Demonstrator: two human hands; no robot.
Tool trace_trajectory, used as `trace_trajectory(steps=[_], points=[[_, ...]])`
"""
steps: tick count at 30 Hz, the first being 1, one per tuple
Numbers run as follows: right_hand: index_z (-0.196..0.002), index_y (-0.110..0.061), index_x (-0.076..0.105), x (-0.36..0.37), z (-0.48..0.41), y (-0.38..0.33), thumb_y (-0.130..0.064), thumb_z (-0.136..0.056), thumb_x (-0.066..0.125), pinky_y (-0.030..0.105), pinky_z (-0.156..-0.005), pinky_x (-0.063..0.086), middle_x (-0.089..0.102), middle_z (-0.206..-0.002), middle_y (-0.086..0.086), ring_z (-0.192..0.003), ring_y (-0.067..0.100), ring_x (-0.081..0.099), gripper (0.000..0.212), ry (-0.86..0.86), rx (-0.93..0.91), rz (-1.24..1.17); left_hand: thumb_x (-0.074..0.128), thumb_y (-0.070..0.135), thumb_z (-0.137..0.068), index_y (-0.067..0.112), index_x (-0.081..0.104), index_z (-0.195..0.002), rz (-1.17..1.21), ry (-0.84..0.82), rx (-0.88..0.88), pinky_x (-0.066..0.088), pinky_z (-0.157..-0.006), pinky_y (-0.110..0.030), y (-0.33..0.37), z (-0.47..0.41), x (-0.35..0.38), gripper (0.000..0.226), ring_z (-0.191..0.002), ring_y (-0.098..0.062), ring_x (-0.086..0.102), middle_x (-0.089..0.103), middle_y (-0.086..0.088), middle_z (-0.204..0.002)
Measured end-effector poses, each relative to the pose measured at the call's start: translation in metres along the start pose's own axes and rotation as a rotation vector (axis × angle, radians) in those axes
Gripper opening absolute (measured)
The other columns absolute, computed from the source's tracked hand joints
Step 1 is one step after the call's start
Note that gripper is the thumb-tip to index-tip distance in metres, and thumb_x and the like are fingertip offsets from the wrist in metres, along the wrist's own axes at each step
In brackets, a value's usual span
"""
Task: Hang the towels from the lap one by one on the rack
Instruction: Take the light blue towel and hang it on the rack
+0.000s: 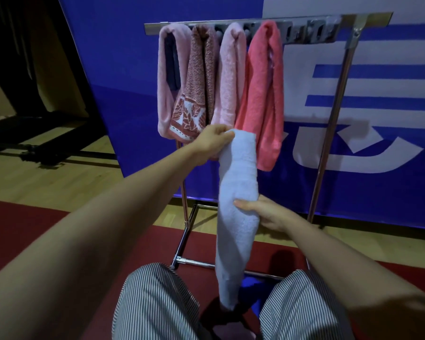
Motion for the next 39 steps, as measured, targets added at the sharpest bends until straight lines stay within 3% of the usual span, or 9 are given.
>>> trace_trajectory(steps=[5, 9, 11, 17, 22, 28, 31, 35, 39], points=[[-0.111, -0.002, 0.062, -0.001, -0.002, -0.033, -0.008, -0.084, 0.059, 0.036, -0.094, 0.051, 0.070, -0.103, 0.011, -0.097, 0.022, 0.066, 0.028, 0.008, -0.110, -0.187, 0.014, 0.065, -0.092, 0.002, 0.050, -0.120, 0.342, -0.275, -0.501, 0.046, -0.092, -0.039, -0.099, 0.038, 0.042, 0.078, -0.111, -0.029, 0.055, 0.055, -0.017, -0.120], [-0.063, 0.000, 0.057, -0.039, -0.001, -0.064, 0.004, -0.061, 0.062, 0.034, -0.050, 0.049, 0.053, -0.051, 0.012, -0.047, 0.024, 0.054, 0.007, 0.650, -0.235, 0.011, 0.003, 0.073, -0.084, 0.016, 0.029, -0.146, 0.685, -0.619, -0.428, 0.028, -0.114, -0.044, -0.105, 0.078, 0.081, 0.088, -0.137, -0.026, 0.036, 0.037, -0.010, -0.148], [-0.068, -0.005, 0.061, -0.019, -0.003, -0.065, -0.005, -0.067, 0.066, 0.030, -0.051, 0.051, 0.060, -0.051, 0.009, -0.048, 0.025, 0.059, 0.005, 0.249, -0.071, -0.065, 0.010, 0.078, -0.077, 0.020, 0.035, -0.143, 0.734, -0.662, -0.429, 0.031, -0.113, -0.041, -0.100, 0.089, 0.087, 0.092, -0.134, -0.023, 0.040, 0.041, -0.008, -0.147], [-0.106, -0.002, 0.062, -0.012, -0.015, -0.061, -0.039, -0.094, 0.048, 0.033, -0.073, 0.053, 0.071, -0.080, 0.010, -0.073, 0.020, 0.069, 0.042, 0.106, -0.071, -0.338, 0.090, 0.051, -0.032, 0.011, 0.060, -0.108, 0.488, -0.638, -0.484, 0.057, -0.072, -0.023, -0.090, 0.088, 0.083, 0.091, -0.085, -0.011, 0.070, 0.074, 0.001, -0.092], [-0.096, -0.005, 0.073, -0.009, 0.005, -0.025, -0.077, -0.069, 0.047, 0.039, -0.081, 0.056, 0.069, -0.108, 0.021, -0.094, 0.029, 0.069, 0.081, -0.040, 0.089, -0.381, 0.070, 0.040, -0.072, 0.010, 0.060, -0.101, 0.618, -0.425, -0.470, 0.054, -0.078, -0.029, -0.066, 0.068, 0.063, 0.043, -0.087, -0.017, 0.065, 0.067, -0.008, -0.099], [-0.101, -0.005, 0.065, 0.020, 0.015, -0.020, -0.040, -0.015, 0.094, 0.032, -0.068, 0.060, 0.074, -0.092, 0.011, -0.083, 0.020, 0.072, 0.097, -0.337, 0.121, -0.293, 0.044, 0.034, -0.097, 0.010, 0.062, -0.095, 0.691, -0.097, -0.416, 0.051, -0.076, -0.031, -0.055, 0.045, 0.029, 0.030, -0.086, -0.018, 0.062, 0.073, -0.004, -0.078], [-0.110, -0.004, 0.060, 0.031, 0.015, -0.040, -0.026, -0.032, 0.095, 0.032, -0.072, 0.059, 0.073, -0.096, 0.010, -0.088, 0.020, 0.071, 0.088, -0.393, 0.040, -0.195, 0.039, 0.053, -0.093, 0.007, 0.065, -0.099, 0.755, -0.080, -0.454, 0.049, -0.085, -0.037, -0.060, 0.052, 0.029, 0.054, -0.088, -0.023, 0.066, 0.070, -0.012, -0.095], [-0.098, -0.002, 0.064, 0.029, 0.008, -0.069, -0.013, -0.082, 0.065, 0.027, -0.074, 0.058, 0.074, -0.085, 0.008, -0.079, 0.016, 0.071, 0.019, -0.186, -0.093, -0.361, 0.022, 0.077, -0.083, 0.009, 0.076, -0.092, 0.967, -0.133, -0.490, 0.046, -0.091, -0.042, -0.085, 0.065, 0.042, 0.087, -0.091, -0.027, 0.070, 0.072, -0.014, -0.101], [-0.129, 0.005, 0.048, 0.019, 0.005, -0.077, -0.014, -0.097, 0.044, 0.032, -0.089, 0.047, 0.064, -0.101, 0.013, -0.096, 0.023, 0.061, 0.037, -0.026, -0.131, -0.458, 0.034, 0.081, -0.072, 0.012, 0.064, -0.118, 0.925, -0.297, -0.468, 0.048, -0.098, -0.044, -0.097, 0.089, 0.056, 0.088, -0.109, -0.029, 0.063, 0.063, -0.014, -0.121]])
Point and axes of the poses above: each hand's wrist, its own z-axis away from the middle knuckle, its own x-axis out of the palm, y = z × x, the point moved 7 cm from there along -z, towards the middle knuckle
